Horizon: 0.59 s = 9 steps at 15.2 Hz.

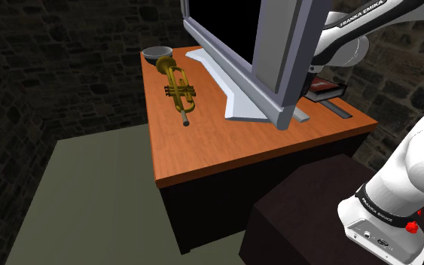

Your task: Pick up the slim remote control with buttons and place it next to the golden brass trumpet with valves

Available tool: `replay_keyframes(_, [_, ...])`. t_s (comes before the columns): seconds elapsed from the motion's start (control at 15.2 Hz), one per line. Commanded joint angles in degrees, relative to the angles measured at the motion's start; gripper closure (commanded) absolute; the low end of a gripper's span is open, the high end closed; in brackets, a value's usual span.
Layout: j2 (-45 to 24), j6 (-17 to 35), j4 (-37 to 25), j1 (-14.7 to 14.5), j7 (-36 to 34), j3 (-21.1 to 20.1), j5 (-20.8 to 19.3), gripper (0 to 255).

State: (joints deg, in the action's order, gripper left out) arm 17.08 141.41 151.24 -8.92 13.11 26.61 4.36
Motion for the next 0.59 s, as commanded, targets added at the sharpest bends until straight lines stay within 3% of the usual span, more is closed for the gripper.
replay_keyframes(0.0, [0.0, 0.0, 0.0, 0.0, 0.0, 0.0, 0.0, 0])
replay_keyframes(0.13, [0.0, 0.0, 0.0, 0.0, 0.0, 0.0, 0.0, 0])
replay_keyframes(0.2, [0.0, 0.0, 0.0, 0.0, 0.0, 0.0, 0.0, 255])
replay_keyframes(0.53, [0.0, 0.0, 0.0, 0.0, 0.0, 0.0, 0.0, 255])
